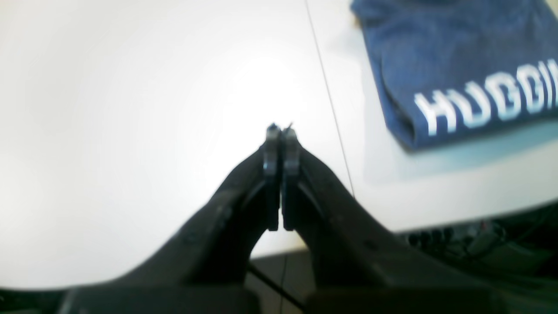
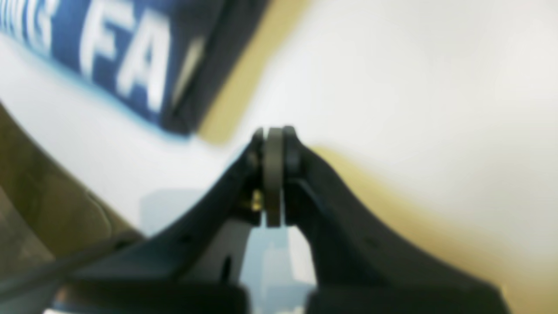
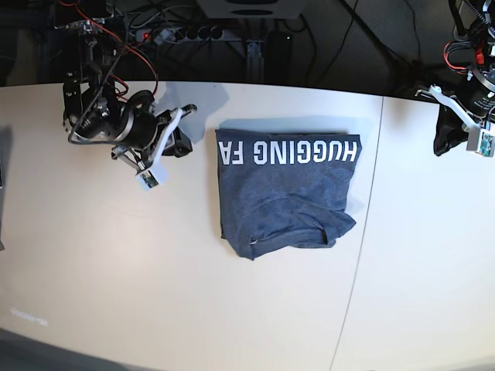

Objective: Fold the T-shirt properly

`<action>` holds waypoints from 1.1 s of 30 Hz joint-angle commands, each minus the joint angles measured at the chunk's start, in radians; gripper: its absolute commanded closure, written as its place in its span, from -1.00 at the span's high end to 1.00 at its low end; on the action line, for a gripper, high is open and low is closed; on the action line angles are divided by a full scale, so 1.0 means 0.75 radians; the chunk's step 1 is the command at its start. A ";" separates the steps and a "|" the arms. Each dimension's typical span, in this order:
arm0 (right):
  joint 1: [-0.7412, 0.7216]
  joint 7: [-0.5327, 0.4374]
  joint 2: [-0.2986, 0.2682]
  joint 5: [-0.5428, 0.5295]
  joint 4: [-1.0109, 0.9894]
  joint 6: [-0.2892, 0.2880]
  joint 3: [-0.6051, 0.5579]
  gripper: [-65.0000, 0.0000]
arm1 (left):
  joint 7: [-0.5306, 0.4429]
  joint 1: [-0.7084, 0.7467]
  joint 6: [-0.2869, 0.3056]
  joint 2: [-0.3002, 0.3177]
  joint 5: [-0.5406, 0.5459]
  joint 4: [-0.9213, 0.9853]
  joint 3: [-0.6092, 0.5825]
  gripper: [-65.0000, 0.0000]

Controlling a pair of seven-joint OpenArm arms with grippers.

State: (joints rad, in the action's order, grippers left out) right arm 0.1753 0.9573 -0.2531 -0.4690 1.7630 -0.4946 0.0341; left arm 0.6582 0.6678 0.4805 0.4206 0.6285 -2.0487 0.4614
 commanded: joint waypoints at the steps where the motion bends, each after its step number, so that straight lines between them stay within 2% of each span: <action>1: 0.034 -0.028 -0.015 -0.033 0.044 -0.106 0.027 -1.00 | -0.023 0.023 0.034 0.019 0.015 -0.021 0.014 -1.00; 8: 0.371 -0.024 -0.021 -0.076 0.178 -0.106 0.109 -1.00 | -0.025 0.206 0.034 0.004 0.014 -0.017 0.014 -1.00; 14: 0.630 -0.037 -0.020 -0.083 0.274 -0.105 0.124 -1.00 | -0.069 0.327 0.035 -0.071 -0.076 0.060 0.011 -1.00; 18: 0.763 -0.056 -0.021 -0.080 0.235 -0.106 0.124 -1.00 | -0.169 0.323 0.035 -0.084 -0.173 0.297 -0.030 -1.00; 21: 0.822 -0.095 -0.021 -0.024 0.149 -0.105 0.124 -1.00 | -0.249 0.275 0.033 -0.084 -0.310 0.541 -0.105 -1.00; 23: 0.835 -0.144 -0.021 0.025 0.051 -0.104 0.124 -1.00 | -0.257 0.213 0.013 -0.084 -0.379 0.720 -0.170 -1.00; 26: 0.821 -0.220 -0.020 0.105 -0.163 -0.102 0.124 -1.00 | -0.287 0.101 -0.098 -0.084 -0.472 0.994 -0.285 -1.00; 30: 0.712 -0.241 -0.020 0.179 -0.535 -0.068 0.124 -1.00 | -0.336 -0.089 -0.380 -0.084 -0.603 1.341 -0.431 -1.00; 31: 0.666 -0.241 -0.021 0.189 -0.639 -0.063 0.124 -1.00 | -0.348 -0.143 -0.427 -0.084 -0.629 1.421 -0.463 -1.00; 33: 0.561 -0.247 -0.021 0.211 -0.849 -0.041 0.124 -1.00 | -0.373 -0.253 -0.469 -0.085 -0.670 1.575 -0.531 -1.00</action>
State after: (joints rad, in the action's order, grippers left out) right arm 0.5880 0.7719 -0.2592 -0.3042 1.1072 -0.4850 0.1226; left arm 0.3809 0.4732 0.1337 0.3466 0.1265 -0.8528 0.0582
